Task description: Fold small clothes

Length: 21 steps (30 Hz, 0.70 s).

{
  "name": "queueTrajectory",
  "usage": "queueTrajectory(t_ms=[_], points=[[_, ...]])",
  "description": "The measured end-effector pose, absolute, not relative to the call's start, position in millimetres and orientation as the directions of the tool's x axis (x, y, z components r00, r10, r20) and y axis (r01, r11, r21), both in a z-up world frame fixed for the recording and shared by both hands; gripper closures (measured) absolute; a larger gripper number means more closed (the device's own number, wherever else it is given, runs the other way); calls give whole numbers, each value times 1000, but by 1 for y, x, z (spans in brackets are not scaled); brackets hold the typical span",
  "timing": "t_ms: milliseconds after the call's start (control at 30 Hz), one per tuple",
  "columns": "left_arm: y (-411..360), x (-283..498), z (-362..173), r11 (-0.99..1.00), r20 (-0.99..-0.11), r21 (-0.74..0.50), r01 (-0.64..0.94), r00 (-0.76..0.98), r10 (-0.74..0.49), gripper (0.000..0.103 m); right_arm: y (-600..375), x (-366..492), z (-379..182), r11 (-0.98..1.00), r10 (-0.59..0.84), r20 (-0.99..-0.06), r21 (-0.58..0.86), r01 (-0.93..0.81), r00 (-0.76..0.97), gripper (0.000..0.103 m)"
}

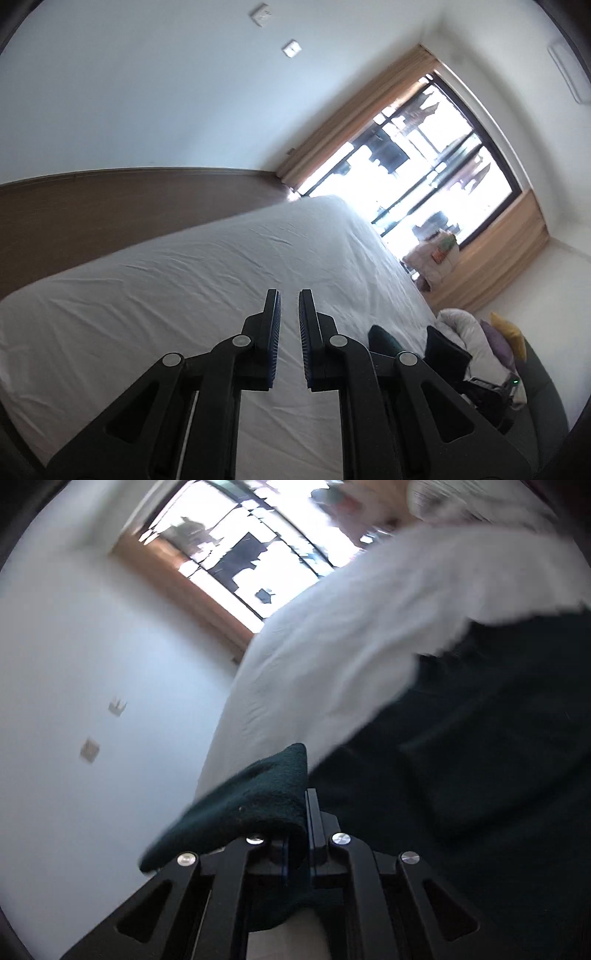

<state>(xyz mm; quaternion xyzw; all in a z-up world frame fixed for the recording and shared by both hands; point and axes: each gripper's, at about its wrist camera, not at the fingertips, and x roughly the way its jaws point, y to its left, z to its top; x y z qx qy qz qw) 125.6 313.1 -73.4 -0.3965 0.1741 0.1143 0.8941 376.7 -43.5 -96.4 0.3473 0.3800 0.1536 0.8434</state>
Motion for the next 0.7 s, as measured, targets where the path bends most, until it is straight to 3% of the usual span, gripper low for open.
queueTrajectory(t_ms=[67, 167, 300, 367, 533, 700], points=[[276, 156, -65, 703, -404, -661, -263, 914, -39, 93, -78, 379, -123, 680, 531, -536, 731, 46, 656, 95], [222, 200, -59, 736, -439, -658, -160, 875, -203, 93, -110, 383, -154, 549, 597, -468, 831, 93, 651, 95], [146, 254, -67, 712, -474, -701, -38, 771, -426, 93, -108, 389, -175, 485, 660, -437, 869, 98, 611, 91], [117, 271, -77, 706, -498, -708, -28, 728, -471, 93, -104, 390, -183, 460, 674, -430, 881, 115, 600, 88], [69, 301, -111, 654, -521, -755, -46, 647, -556, 93, -127, 391, -196, 367, 683, -361, 921, 130, 635, 69], [43, 327, -165, 613, -555, -781, -122, 585, -591, 93, -135, 419, -189, 309, 673, -315, 942, 133, 669, 66]])
